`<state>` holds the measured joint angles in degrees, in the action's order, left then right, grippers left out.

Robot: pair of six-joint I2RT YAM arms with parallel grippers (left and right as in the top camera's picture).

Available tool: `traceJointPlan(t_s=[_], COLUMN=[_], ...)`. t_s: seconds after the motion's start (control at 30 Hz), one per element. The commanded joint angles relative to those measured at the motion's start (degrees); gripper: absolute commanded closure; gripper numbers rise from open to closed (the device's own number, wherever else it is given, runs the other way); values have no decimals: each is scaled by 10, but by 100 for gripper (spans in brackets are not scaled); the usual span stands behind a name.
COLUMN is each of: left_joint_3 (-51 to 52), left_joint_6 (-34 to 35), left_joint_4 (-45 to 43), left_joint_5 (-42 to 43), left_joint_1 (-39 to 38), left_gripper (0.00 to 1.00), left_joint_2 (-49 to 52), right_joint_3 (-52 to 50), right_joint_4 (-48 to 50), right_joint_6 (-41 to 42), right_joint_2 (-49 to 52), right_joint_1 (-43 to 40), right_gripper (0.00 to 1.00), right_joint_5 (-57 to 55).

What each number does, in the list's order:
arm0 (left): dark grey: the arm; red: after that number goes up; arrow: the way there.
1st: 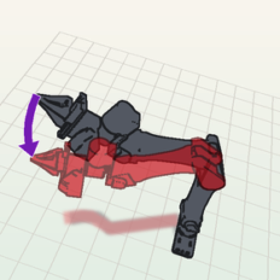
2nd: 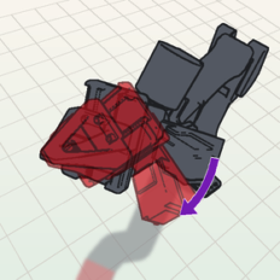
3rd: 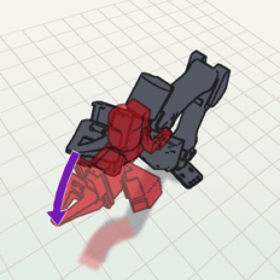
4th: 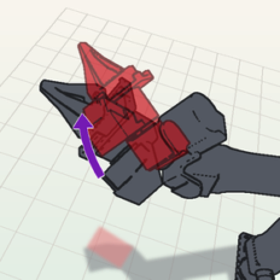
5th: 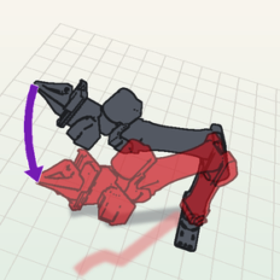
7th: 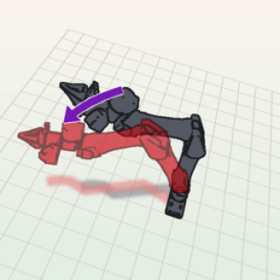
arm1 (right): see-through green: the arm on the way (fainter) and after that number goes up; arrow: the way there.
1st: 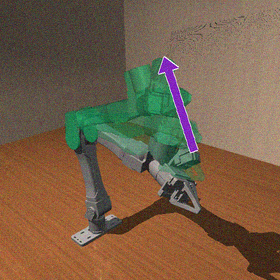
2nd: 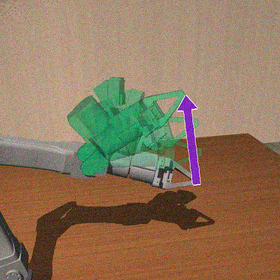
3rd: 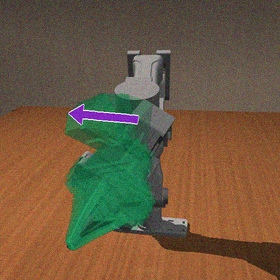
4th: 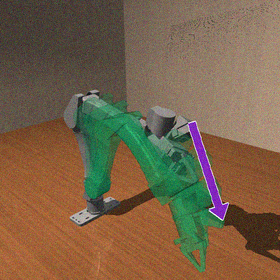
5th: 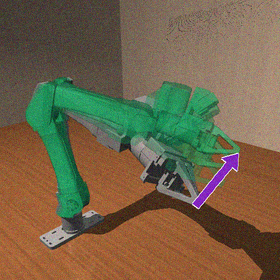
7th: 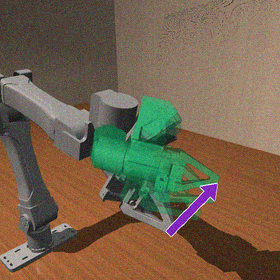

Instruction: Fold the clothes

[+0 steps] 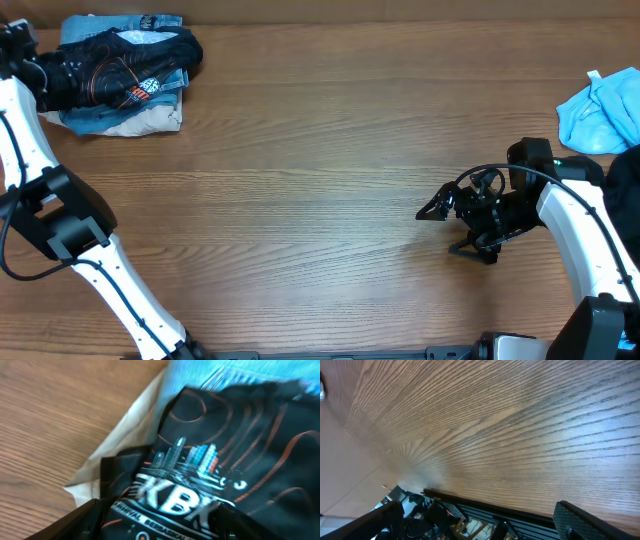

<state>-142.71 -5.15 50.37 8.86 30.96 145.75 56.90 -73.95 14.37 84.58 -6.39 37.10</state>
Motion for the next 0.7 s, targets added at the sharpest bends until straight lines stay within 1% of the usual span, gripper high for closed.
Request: traceJointPlan(t_s=[0.0,0.07,0.1,0.17,0.2,0.23,0.33,0.5,0.57,0.67], left_joint_3=[3,3,3,0,0,0,-2,-14,-32,-62], left_joint_6=[-21,-22,-22,-21,-14,-7,12,14,13,25], left_joint_4=[-1,-5,-11,-21,-32,-38,-46,-56,-58,-72], left_joint_5=[-9,-9,-9,-10,-10,-9,-9,-15,-19,-25], left_joint_1=[3,3,3,3,2,1,0,-7,-10,-15], left_gripper=[25,37,50,65,76,80,89,92,95,95], left_joint_2=[27,30,30,28,27,26,26,26,26,26], right_joint_3=[14,14,14,14,14,14,14,14,14,14], right_joint_4=[1,1,1,1,1,1,1,1,1,1], right_joint_6=[7,7,9,9,16,20,22,22,22,22], right_joint_2=[-13,-13,-13,-13,-13,-13,-13,-13,-13,-13], right_joint_1=[-2,-2,-2,-2,-2,-2,-2,-2,-2,-2], right_gripper=[0,0,0,0,0,0,0,0,0,0], right_joint_5=[7,7,7,7,7,7,7,7,7,7])
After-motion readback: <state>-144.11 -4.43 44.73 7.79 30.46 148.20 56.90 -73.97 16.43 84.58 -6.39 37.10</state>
